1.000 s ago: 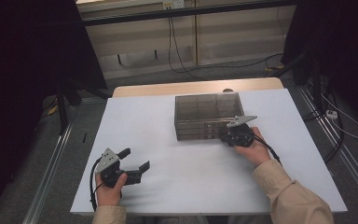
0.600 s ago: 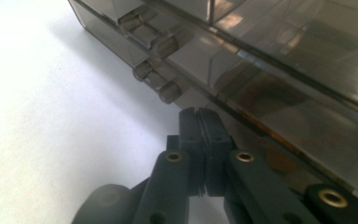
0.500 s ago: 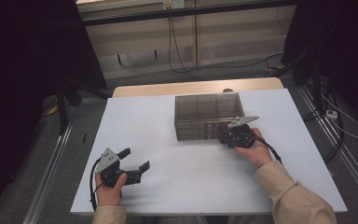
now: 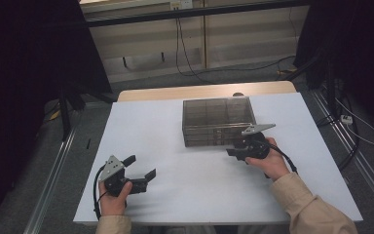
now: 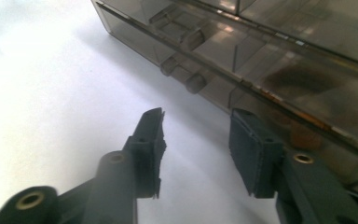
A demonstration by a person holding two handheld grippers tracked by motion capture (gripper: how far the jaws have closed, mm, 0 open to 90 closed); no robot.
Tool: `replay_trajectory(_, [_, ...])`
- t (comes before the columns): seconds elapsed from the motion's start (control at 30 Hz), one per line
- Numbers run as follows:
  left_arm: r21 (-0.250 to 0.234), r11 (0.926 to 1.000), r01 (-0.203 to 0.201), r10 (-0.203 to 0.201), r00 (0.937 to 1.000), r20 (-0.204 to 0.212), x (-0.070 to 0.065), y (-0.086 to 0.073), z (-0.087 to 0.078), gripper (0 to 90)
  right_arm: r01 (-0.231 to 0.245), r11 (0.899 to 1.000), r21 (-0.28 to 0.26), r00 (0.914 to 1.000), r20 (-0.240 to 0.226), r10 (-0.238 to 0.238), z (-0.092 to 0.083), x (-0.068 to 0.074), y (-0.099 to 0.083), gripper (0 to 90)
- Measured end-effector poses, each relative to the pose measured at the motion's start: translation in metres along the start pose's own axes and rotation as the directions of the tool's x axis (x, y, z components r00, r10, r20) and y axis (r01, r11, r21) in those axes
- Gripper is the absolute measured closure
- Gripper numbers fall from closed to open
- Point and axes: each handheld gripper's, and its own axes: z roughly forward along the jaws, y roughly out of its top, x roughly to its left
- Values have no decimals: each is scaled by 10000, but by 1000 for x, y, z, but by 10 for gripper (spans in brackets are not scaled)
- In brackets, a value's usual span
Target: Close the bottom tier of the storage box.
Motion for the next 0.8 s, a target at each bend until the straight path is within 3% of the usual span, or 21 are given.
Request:
replay_trajectory(0.27, [63, 10000, 10, -11, 10000, 93, -1, -1, 0, 31, 98, 9999, -131, 9994, -333, -102, -9, 9, -8, 460])
replay_trajectory(0.8, [91, 10000, 16, -17, 10000, 71, 0, -1, -1, 31, 247, 9991, -335, 9995, -209, -254, -28, 16, -19, 291])
